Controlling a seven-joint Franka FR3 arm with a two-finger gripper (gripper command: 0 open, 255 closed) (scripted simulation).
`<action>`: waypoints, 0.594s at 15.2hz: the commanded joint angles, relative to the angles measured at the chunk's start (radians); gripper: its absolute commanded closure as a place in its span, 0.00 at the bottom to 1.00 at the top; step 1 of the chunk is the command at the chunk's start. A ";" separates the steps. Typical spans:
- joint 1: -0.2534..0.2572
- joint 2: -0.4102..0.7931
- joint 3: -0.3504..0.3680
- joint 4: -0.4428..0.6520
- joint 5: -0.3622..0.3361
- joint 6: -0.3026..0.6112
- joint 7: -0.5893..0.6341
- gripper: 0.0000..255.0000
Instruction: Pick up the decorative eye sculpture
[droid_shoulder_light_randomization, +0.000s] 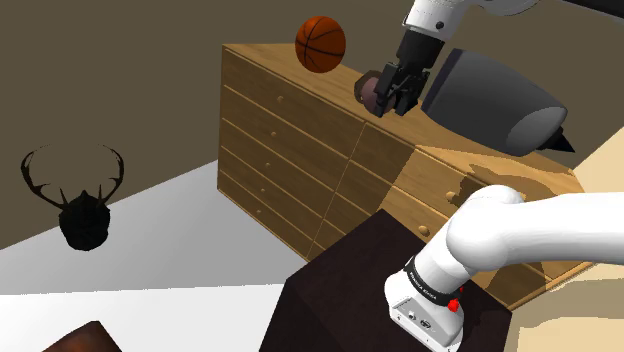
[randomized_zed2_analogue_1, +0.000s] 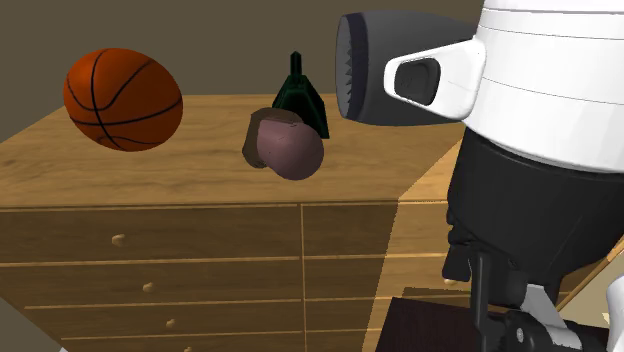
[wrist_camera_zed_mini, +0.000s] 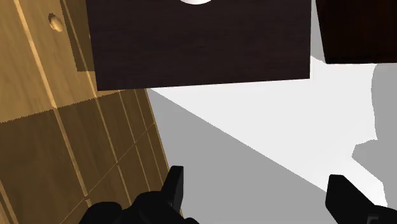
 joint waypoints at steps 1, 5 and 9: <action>0.000 0.000 0.000 0.000 0.000 0.000 0.000 0.00; 0.005 0.058 -0.098 0.030 -0.096 0.001 -0.193 0.00; 0.015 0.143 -0.190 0.084 -0.182 0.014 -0.382 0.00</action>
